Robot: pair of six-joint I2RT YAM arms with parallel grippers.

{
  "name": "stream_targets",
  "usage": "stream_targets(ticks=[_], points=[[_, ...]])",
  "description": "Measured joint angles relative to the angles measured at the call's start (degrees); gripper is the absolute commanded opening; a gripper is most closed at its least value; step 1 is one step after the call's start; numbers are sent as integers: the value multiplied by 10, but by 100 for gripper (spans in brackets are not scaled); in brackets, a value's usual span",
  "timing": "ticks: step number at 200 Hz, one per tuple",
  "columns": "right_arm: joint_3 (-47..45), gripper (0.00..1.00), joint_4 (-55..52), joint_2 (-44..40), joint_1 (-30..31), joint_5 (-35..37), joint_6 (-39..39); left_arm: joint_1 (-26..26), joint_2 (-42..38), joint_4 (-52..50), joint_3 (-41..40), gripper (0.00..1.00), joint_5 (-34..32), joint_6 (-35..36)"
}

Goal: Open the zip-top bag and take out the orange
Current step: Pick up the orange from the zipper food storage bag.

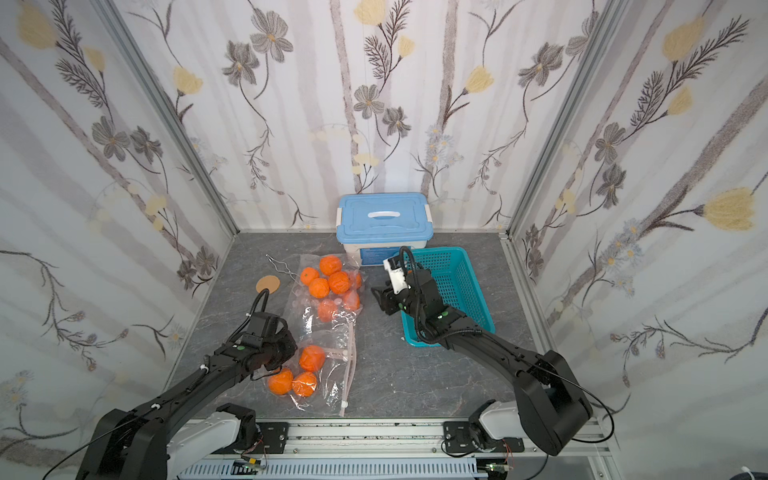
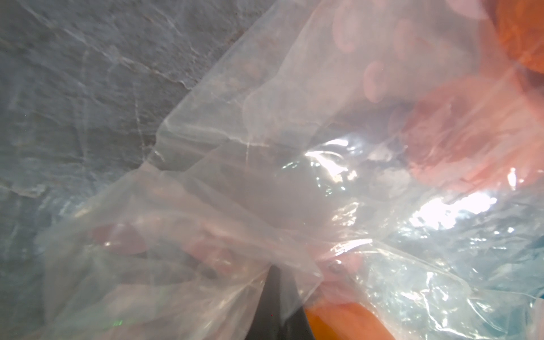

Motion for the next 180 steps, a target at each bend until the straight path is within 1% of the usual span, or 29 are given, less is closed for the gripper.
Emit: stream_targets(ticks=[10,23,39,56,82,118,159,180], points=[[-26,42,4,-6,42,1,-24,0,0,0,0,0,0,0],[-54,35,2,-5,81,-10,-45,0,-2,0,0,0,0,1],[-76,31,2,2,110,-10,-59,1,-4,0,0,0,0,1],[-97,28,11,12,131,-9,-68,1,-5,0,0,0,0,1],[-99,25,21,42,155,-10,-79,1,-5,-1,0,0,0,1],[-72,25,26,91,180,-9,-93,1,-7,-1,0,0,0,1],[-55,25,28,107,192,-11,-100,1,-6,-2,0,0,0,1],[-69,23,33,88,191,-9,-103,1,-6,-2,-1,0,0,1]])
